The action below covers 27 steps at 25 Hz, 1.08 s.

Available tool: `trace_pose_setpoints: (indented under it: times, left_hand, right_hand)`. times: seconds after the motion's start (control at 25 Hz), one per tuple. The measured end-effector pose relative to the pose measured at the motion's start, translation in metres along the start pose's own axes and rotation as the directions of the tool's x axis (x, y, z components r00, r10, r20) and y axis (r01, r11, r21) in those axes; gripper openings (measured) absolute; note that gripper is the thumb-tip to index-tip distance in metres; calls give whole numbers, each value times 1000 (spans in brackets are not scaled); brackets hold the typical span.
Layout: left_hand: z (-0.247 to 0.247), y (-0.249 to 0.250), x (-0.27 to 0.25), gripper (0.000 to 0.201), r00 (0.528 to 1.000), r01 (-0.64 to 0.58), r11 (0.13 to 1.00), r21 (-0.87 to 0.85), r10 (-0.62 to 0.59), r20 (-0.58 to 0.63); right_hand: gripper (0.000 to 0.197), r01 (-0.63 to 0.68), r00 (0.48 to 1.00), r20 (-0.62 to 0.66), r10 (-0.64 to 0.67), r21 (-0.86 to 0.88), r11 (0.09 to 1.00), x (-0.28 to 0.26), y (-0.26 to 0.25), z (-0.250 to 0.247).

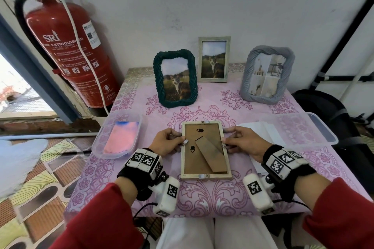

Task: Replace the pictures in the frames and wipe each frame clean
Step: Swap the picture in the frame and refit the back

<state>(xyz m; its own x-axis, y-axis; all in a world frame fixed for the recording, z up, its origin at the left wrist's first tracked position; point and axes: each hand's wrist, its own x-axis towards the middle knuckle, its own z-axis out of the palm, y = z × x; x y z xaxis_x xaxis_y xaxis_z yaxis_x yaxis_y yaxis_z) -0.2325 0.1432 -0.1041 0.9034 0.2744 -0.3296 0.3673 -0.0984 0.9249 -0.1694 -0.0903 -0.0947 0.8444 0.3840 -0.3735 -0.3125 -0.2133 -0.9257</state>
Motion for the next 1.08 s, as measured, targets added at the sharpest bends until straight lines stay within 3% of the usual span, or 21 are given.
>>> trace_pose_setpoints:
  times: [0.32, 1.08]
  left_hand:
    - [1, -1, 2, 17, 999, -40, 998, 49, 41, -19]
    - [1, 1, 5, 30, 1000, 0, 993, 116, 1, -6]
  right_hand:
    - [42, -22, 1000, -16, 22, 9, 1000, 7, -1, -1]
    - [45, -50, 998, -40, 46, -116, 992, 8, -8, 6]
